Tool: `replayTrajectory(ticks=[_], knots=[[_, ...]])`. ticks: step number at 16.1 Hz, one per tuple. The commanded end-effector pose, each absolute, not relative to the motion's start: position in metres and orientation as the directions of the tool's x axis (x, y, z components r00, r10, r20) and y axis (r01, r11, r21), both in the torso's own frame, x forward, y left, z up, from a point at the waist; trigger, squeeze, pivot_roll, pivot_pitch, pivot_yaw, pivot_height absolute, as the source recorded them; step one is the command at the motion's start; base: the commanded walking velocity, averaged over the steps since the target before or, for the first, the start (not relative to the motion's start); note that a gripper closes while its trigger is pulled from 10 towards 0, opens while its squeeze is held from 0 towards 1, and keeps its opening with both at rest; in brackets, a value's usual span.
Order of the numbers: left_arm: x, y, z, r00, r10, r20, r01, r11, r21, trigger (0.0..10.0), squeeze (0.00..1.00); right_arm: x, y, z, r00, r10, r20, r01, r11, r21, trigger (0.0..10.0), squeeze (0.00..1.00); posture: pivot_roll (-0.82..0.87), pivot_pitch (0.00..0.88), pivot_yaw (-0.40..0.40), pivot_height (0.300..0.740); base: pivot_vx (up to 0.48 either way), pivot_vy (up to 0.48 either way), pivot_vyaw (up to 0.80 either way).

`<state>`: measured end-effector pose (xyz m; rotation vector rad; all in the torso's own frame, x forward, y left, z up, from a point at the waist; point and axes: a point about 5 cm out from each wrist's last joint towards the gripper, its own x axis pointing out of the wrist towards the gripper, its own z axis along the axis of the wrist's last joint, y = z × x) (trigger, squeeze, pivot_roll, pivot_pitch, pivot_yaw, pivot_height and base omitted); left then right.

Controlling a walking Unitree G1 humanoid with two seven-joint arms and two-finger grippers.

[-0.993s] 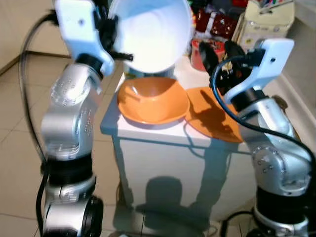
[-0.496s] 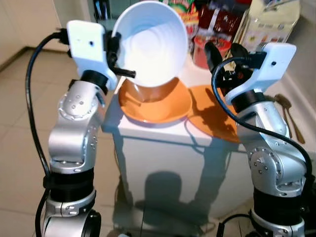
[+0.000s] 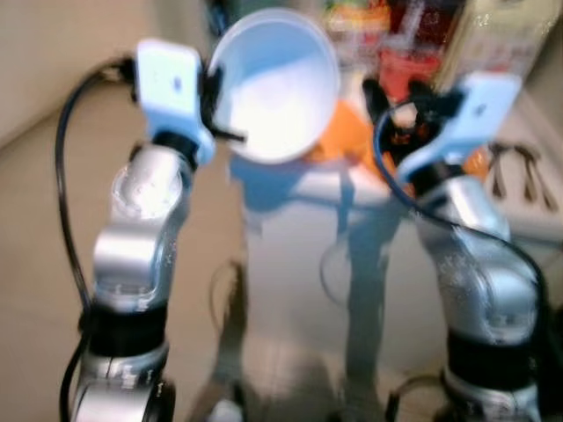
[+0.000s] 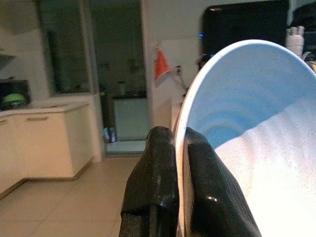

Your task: Setting the table

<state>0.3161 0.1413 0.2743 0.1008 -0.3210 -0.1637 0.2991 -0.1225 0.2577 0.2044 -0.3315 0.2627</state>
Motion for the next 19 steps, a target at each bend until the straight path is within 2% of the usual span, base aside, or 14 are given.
replayTrajectory(ticks=[1, 6, 9, 12, 16, 19], knots=[[0.318, 0.142, 0.28, 0.928, -0.17, 0.332, 0.143, 0.984, 0.104, 10.0, 0.0, 0.297, -0.126, 0.264, 0.907, 0.202, 0.371, -0.273, 0.95, 0.151, 10.0, 0.0, 0.04, 0.0, -0.048, 0.74, 0.0, 0.0, 0.0], [0.317, 0.148, 0.243, 0.954, -0.16, 0.253, 0.125, 0.981, 0.149, 10.0, 0.0, 0.295, -0.134, 0.234, 0.93, 0.213, 0.298, -0.26, 0.957, 0.127, 10.0, 0.0, 0.03, 0.0, -0.075, 0.74, 0.0, 0.0, 0.0], [0.32, 0.148, 0.218, 0.973, -0.145, 0.177, 0.117, 0.98, 0.16, 10.0, 0.0, 0.295, -0.138, 0.207, 0.956, 0.205, 0.211, -0.231, 0.967, 0.11, 10.0, 0.0, 0.02, 0.0, -0.064, 0.74, 0.0, -0.329, 0.0], [0.321, 0.147, 0.2, 0.984, -0.136, 0.114, 0.113, 0.976, 0.188, 10.0, 0.0, 0.297, -0.15, 0.173, 0.988, 0.121, 0.094, -0.128, 0.989, 0.07, 10.0, 0.0, 0.04, 0.0, -0.041, 0.74, 0.0, -0.351, 0.0], [0.327, 0.142, 0.195, 0.984, -0.151, 0.098, 0.127, 0.969, 0.213, 10.0, 0.0, 0.296, -0.16, 0.169, 0.996, 0.051, 0.073, -0.054, 0.998, 0.043, 10.0, 0.0, 0.0, 0.0, -0.03, 0.74, 0.0, -0.385, 0.0], [0.328, 0.135, 0.194, 0.98, -0.166, 0.107, 0.14, 0.966, 0.216, 10.0, 0.0, 0.296, -0.162, 0.169, 0.996, 0.05, 0.074, -0.052, 0.998, 0.022, 10.0, 0.0, -0.03, 0.0, -0.038, 0.74, 0.0, -0.472, 0.0]])
